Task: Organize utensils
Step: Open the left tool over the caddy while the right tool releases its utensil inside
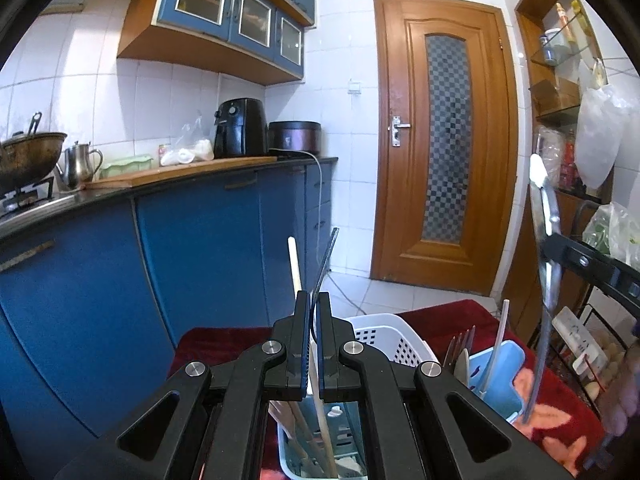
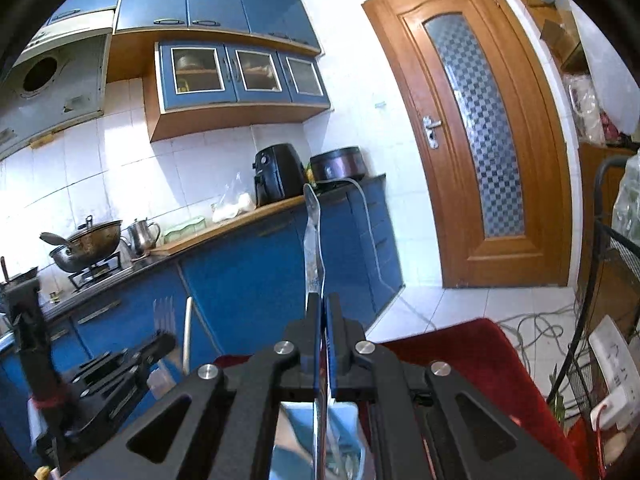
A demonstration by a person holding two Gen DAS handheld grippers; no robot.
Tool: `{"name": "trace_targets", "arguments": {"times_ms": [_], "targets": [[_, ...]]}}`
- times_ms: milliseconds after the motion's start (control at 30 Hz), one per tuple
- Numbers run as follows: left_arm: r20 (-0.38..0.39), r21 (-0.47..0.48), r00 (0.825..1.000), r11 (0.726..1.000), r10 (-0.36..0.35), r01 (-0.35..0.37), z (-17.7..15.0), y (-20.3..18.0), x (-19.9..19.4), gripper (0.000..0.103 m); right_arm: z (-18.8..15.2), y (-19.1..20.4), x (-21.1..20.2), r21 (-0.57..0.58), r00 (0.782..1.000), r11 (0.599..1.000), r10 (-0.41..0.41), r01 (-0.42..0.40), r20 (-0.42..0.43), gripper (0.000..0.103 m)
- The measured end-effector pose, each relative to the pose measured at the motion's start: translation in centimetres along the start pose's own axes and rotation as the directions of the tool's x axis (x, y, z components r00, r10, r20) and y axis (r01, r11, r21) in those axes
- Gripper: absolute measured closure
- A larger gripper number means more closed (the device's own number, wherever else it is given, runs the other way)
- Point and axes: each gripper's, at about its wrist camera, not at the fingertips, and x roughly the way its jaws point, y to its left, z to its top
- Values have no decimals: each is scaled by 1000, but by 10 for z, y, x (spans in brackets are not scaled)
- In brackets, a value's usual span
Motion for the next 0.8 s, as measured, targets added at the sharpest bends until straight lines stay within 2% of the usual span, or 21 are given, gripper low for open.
{"name": "trace_targets", "arguments": {"times_ms": [200,600,667,800], "targets": [[-13,-12,1000,1000,-9,9,-5,3,2,101,-11,-1,12,-21,1000,999,-27,28,16,99],[-71,-46,997,998,-39,36,-15,2,8,98,-35,-6,13,-16,995,1000,23,-24,-95,97],[-83,-55,996,998,-45,40,-18,3,8,97,-36,-8,11,-8,994,1000,28,-29,-102,87],[-80,-56,996,998,-42,37,-21,3,5,92,-39,-8,5,0,993,999,44,-45,-114,80]]}}
